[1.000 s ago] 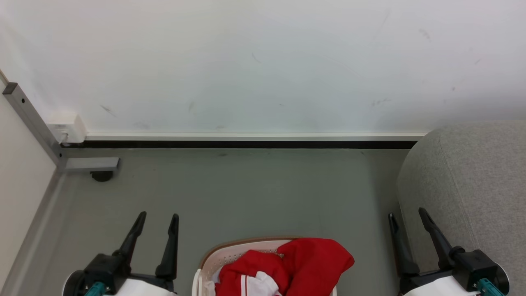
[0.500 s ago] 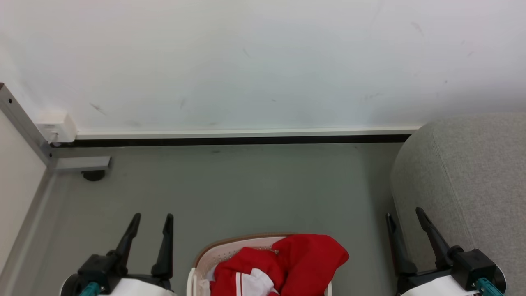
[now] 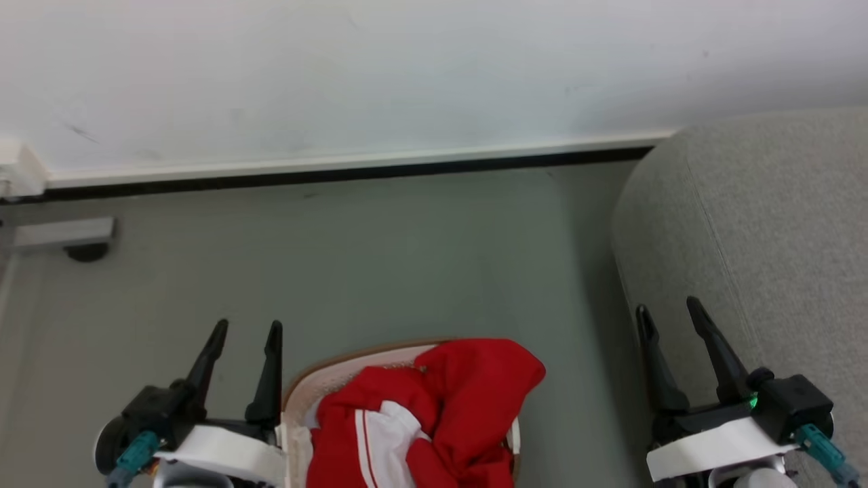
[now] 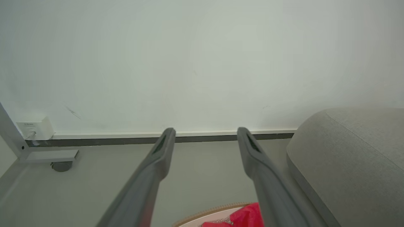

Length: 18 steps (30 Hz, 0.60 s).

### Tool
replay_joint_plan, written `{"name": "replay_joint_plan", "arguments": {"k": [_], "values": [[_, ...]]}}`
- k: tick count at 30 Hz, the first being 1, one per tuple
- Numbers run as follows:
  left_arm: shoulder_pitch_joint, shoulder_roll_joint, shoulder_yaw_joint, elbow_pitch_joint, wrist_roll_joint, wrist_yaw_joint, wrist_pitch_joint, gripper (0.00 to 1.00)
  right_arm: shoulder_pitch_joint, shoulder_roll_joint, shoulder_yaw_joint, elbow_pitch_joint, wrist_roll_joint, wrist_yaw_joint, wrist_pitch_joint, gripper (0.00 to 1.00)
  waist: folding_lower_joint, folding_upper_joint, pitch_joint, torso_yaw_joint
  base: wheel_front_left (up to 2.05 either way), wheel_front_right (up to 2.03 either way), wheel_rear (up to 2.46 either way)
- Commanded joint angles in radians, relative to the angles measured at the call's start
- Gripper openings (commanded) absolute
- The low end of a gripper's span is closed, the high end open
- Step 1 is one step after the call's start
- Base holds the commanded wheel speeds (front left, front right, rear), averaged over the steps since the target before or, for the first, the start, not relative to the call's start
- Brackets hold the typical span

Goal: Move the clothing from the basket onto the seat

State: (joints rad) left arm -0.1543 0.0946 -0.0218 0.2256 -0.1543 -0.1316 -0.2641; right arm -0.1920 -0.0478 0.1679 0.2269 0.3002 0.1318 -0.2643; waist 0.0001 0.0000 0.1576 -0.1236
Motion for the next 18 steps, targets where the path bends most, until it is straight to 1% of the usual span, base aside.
{"name": "replay_joint_plan", "arguments": {"k": [1,6,10,15,18], "values": [[-0.02,0.017,-0.005,0.007,-0.015,0.002,-0.001,1.0,-0.021,-0.005,0.001,-0.009,0.005,-0.002,0.0,1.0,-0.0001,0.0,0.05,-0.041,0.0,0.0,0.0],[-0.075,0.072,-0.051,0.069,-0.024,0.002,-0.001,1.0,-0.061,-0.005,0.013,-0.036,0.021,-0.002,0.0,1.0,-0.0001,0.0,0.139,-0.101,0.0,0.0,0.0],[-0.132,0.127,-0.109,0.152,-0.035,0.002,-0.001,1.0,-0.09,-0.004,0.014,-0.07,0.054,-0.002,0.0,1.0,-0.0001,0.0,0.207,-0.148,0.0,0.0,0.0],[-0.223,0.2,-0.224,0.33,-0.074,0.002,-0.001,1.0,-0.127,-0.004,0.013,-0.106,0.111,-0.002,0.0,1.0,-0.0001,0.0,0.275,-0.199,0.0,0.0,0.0],[-0.29,0.229,-0.304,0.448,-0.092,0.002,0.013,1.0,-0.147,-0.004,0.013,-0.127,0.132,-0.002,0.0,1.0,-0.0001,0.0,0.319,-0.22,0.0,0.0,0.0]]}}
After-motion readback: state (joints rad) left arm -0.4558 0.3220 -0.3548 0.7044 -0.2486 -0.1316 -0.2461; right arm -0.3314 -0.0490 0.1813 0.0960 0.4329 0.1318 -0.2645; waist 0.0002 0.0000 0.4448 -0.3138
